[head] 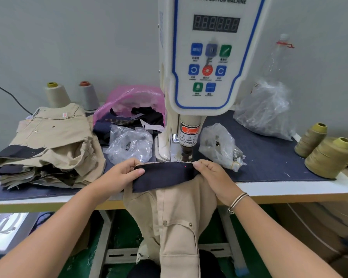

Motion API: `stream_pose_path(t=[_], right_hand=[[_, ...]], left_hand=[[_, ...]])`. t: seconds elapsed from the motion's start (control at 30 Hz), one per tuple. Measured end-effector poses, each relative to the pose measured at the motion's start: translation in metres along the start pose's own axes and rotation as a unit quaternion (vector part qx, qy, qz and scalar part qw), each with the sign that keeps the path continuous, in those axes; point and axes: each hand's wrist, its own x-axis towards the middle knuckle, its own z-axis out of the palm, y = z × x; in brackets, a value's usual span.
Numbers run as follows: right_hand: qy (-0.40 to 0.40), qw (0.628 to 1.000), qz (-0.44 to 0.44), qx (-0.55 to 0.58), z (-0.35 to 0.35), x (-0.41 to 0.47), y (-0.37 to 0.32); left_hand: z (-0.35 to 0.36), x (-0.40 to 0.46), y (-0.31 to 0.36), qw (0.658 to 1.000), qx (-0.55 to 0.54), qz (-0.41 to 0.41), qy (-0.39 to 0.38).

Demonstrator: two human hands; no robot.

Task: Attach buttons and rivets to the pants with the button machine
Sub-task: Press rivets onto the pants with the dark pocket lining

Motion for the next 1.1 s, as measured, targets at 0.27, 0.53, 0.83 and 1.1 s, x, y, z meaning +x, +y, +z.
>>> stream_pose_path(t=[0.27, 0.53, 0.83, 1.1], right_hand=[[-0.002, 1.0, -0.004, 0.023, 0.002, 0.006, 0.008], [0.002, 0.999, -0.006, 0.039, 0.003, 0.002, 0.006], [0.004, 1.0, -0.011, 0.018, 0.004, 0.001, 0.007], [0.004, 1.0, -0.006, 0.016, 0.003, -0.001, 0.006]], left_hand=[[-0.002, 0.002, -0.002, 1.0, -0.008, -0.006, 0.005], [0.002, 0.001, 0.0, 1.0, -0.009, -0.003, 0.012], [0.008, 0.001, 0.004, 1.0, 0.003, 0.002, 0.022], [0.004, 0.002, -0.002, 1.0, 0.017, 0.017, 0.013]])
